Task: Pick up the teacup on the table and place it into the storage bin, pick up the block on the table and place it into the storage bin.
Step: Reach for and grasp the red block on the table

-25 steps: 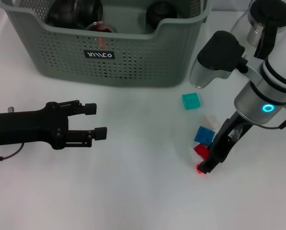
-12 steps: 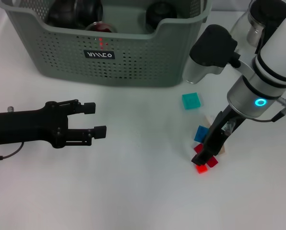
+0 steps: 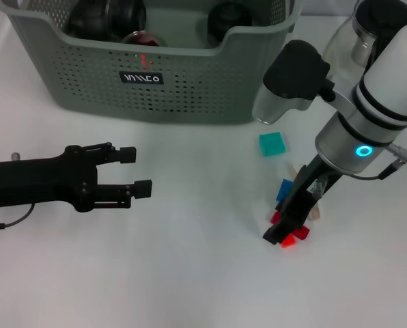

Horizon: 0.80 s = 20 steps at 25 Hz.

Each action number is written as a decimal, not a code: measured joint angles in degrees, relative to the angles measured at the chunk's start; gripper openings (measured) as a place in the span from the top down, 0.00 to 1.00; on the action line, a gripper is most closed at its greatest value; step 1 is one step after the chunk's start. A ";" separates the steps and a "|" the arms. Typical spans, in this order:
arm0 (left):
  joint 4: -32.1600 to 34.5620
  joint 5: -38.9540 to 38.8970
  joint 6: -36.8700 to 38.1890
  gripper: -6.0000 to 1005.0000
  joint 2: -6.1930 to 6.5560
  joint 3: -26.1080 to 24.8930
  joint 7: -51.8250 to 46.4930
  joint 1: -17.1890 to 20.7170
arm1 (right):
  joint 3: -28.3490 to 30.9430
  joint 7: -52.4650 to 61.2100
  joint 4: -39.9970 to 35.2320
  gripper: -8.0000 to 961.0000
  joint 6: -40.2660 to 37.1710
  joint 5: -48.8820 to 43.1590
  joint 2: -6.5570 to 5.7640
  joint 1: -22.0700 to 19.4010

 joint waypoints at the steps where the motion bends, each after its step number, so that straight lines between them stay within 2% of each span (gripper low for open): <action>1: 0.00 0.00 0.00 0.14 -0.02 0.01 0.00 0.00 | -0.01 -0.33 0.00 0.29 0.00 0.49 -0.01 0.00; 9: -0.01 0.00 0.08 0.14 -0.03 0.12 -0.05 0.04 | -0.81 -0.85 -0.26 0.29 0.47 0.15 -0.31 0.19; 17: -0.01 0.00 0.11 0.14 -0.20 0.23 -0.08 0.11 | -5.90 -0.55 -0.57 0.29 3.96 -1.23 0.09 -0.09; 20: -0.01 0.00 0.17 0.14 -0.20 0.12 -0.08 0.16 | -5.96 -0.48 -0.62 0.43 4.18 -1.07 0.06 -0.10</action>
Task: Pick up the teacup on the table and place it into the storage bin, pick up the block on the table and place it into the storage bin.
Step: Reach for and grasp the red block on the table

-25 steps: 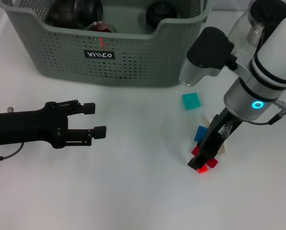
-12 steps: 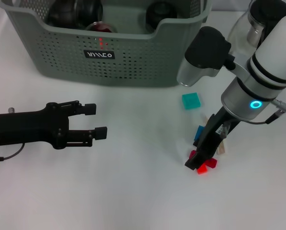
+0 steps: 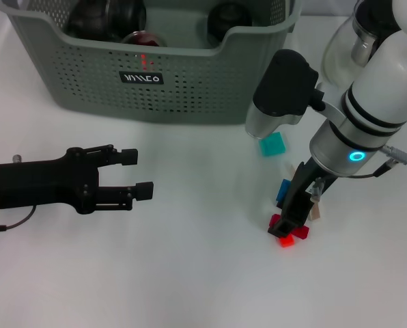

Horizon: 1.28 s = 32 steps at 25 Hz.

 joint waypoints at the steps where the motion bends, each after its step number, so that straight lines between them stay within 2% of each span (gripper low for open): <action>1: 0.00 0.00 0.00 0.14 0.00 0.00 0.00 0.00 | 0.04 0.00 -0.01 0.43 0.01 0.02 -0.02 -0.01; 10: 0.00 0.00 -0.13 0.14 0.00 0.15 0.00 0.01 | -0.08 0.13 -0.48 0.43 0.33 -0.07 -0.04 -0.23; 17: 0.00 0.00 -0.17 0.14 0.00 0.22 0.00 0.01 | -0.16 0.22 -6.50 0.42 -1.31 -0.27 -0.12 -2.23; 23: -0.05 0.07 -0.17 0.14 0.00 0.07 0.00 0.01 | -0.39 0.23 -6.97 0.42 -1.71 -0.37 -0.16 -2.39; 32: -0.09 0.14 -0.17 0.14 0.00 0.11 0.00 0.01 | -4.68 1.19 -6.79 0.42 0.18 -0.44 -0.07 -2.70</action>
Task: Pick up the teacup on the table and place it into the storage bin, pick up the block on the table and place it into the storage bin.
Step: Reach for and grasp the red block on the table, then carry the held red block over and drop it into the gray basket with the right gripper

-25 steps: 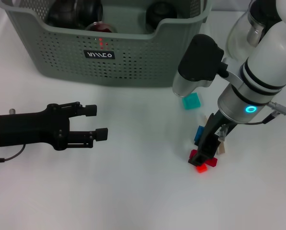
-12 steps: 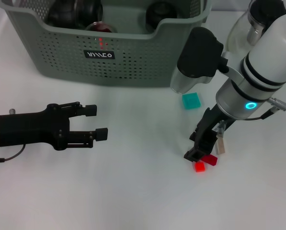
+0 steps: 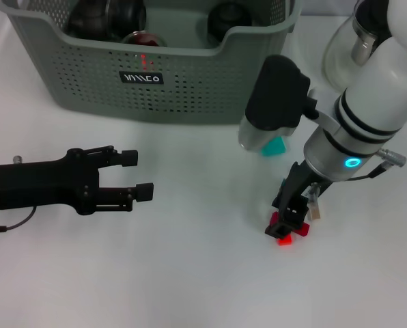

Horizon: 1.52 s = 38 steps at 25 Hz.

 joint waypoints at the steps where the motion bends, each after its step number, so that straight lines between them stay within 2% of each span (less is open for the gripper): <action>1: 0.00 0.03 0.00 0.14 0.00 0.01 0.00 0.00 | -0.61 0.00 -0.17 0.42 0.28 -0.01 -0.03 -0.15; 19: -0.22 0.13 0.00 0.14 0.00 0.16 0.00 0.00 | -1.54 0.00 -0.54 0.43 1.02 -0.12 -0.11 -0.67; 25: -0.51 0.15 0.00 0.14 0.00 0.19 0.00 -0.08 | -1.30 -0.01 -0.91 0.56 0.67 -0.11 -0.10 -0.81; 30: -0.53 0.19 0.00 0.14 0.00 0.19 0.00 -0.10 | -1.12 0.01 -1.37 0.78 0.51 -0.05 -0.18 -1.00; 33: -0.53 0.21 0.01 0.14 0.00 0.18 0.00 -0.09 | -0.14 -0.05 -2.30 0.78 0.26 0.34 -0.21 -1.44; 35: -0.53 0.22 0.08 0.14 0.00 0.12 0.00 -0.07 | 2.55 -0.44 -4.93 0.78 -0.54 0.65 -0.31 -2.64; 38: -0.53 0.22 0.15 0.14 0.02 -0.13 0.00 -0.01 | 9.80 -3.17 -10.51 0.78 -4.90 1.77 -0.37 -5.28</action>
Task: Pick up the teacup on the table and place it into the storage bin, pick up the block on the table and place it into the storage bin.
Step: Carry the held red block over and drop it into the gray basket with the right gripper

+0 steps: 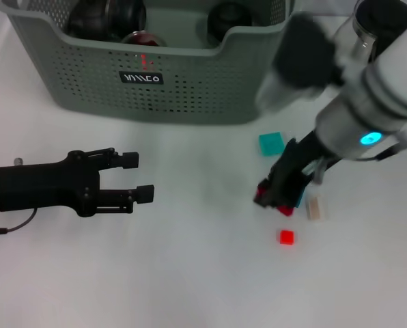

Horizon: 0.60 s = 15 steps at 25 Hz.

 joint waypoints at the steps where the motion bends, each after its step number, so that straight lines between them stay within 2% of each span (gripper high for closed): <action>1: 0.00 0.00 0.01 0.14 0.05 -0.08 0.00 0.03 | 3.30 -1.62 -2.08 0.78 -1.88 0.81 -0.04 -0.86; 6: 0.00 -0.01 -0.03 0.14 0.22 -0.13 -0.03 0.10 | 21.44 -9.40 -7.50 0.78 -13.76 8.92 -0.15 -2.60; 9: 0.01 -0.02 -0.11 0.14 0.27 -0.13 -0.07 0.05 | 30.37 -12.90 -9.54 0.78 -16.60 16.55 -0.18 -3.07; 12: 0.10 -0.04 -0.07 0.14 0.45 -0.13 -0.08 0.02 | 35.63 -16.60 -9.72 0.78 -15.79 25.76 -0.17 -3.26; 15: 0.28 -0.07 0.66 0.14 0.82 -0.17 -0.04 0.06 | 36.68 -19.50 -8.77 0.77 -9.89 32.31 -0.16 -2.83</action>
